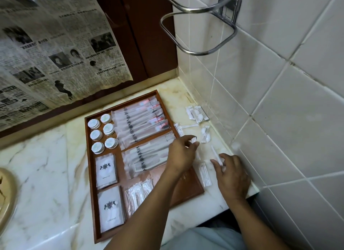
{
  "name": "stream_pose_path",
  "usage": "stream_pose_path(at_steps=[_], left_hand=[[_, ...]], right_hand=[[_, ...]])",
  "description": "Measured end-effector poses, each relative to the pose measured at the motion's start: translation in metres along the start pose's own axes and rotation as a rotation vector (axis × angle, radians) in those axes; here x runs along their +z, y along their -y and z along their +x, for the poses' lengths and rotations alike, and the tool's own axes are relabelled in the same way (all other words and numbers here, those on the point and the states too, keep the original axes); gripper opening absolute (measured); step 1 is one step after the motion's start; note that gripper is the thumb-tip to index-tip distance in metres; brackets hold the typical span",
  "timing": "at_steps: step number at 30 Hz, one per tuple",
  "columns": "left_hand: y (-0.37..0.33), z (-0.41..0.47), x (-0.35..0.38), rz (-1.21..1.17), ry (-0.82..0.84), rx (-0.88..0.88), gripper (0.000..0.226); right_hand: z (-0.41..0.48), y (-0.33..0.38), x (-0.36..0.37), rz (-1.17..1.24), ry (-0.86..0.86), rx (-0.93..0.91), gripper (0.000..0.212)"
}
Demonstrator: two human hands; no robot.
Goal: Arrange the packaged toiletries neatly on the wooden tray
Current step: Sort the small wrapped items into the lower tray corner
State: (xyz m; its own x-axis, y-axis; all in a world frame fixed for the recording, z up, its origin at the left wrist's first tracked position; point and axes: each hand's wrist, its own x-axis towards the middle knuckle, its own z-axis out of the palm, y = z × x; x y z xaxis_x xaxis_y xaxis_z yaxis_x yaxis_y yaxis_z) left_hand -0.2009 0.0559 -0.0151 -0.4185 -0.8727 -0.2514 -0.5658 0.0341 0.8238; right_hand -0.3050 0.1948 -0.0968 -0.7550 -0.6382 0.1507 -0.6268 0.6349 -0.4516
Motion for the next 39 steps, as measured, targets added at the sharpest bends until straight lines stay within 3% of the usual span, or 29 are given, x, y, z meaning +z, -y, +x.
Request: stream_pose_path(at_steps=[2, 6, 9, 15, 18, 25, 31, 39], left_hand=[[0.009, -0.003, -0.010, -0.068, -0.023, -0.035, 0.018], [0.032, -0.012, -0.034, -0.095, -0.045, -0.088, 0.009], [0.045, -0.021, -0.050, -0.112, -0.057, -0.112, 0.007], [0.062, -0.037, -0.063, -0.036, -0.071, -0.134, 0.004], [0.065, -0.044, -0.068, -0.013, -0.070, -0.136, 0.004], [0.073, -0.048, -0.077, 0.069, -0.060, -0.146, 0.007], [0.088, -0.049, -0.075, 0.204, -0.044, -0.156, 0.013], [0.091, -0.061, -0.073, 0.578, -0.035, 0.060, 0.025]], right_hand=[[-0.001, -0.003, 0.000, 0.042, -0.037, -0.044, 0.015], [0.003, -0.005, -0.004, 0.177, -0.063, 0.026, 0.016], [0.007, 0.002, -0.012, 0.328, 0.048, 0.159, 0.014], [0.001, 0.023, -0.029, 0.584, 0.257, 0.256, 0.025], [-0.004, 0.037, -0.034, 0.575, 0.335, 0.269, 0.025], [-0.020, 0.066, -0.042, 0.495, 0.413, 0.295, 0.003], [-0.028, 0.076, -0.046, 0.410, 0.397, 0.219, 0.011], [-0.028, 0.073, -0.044, 0.431, 0.364, 0.287, 0.006]])
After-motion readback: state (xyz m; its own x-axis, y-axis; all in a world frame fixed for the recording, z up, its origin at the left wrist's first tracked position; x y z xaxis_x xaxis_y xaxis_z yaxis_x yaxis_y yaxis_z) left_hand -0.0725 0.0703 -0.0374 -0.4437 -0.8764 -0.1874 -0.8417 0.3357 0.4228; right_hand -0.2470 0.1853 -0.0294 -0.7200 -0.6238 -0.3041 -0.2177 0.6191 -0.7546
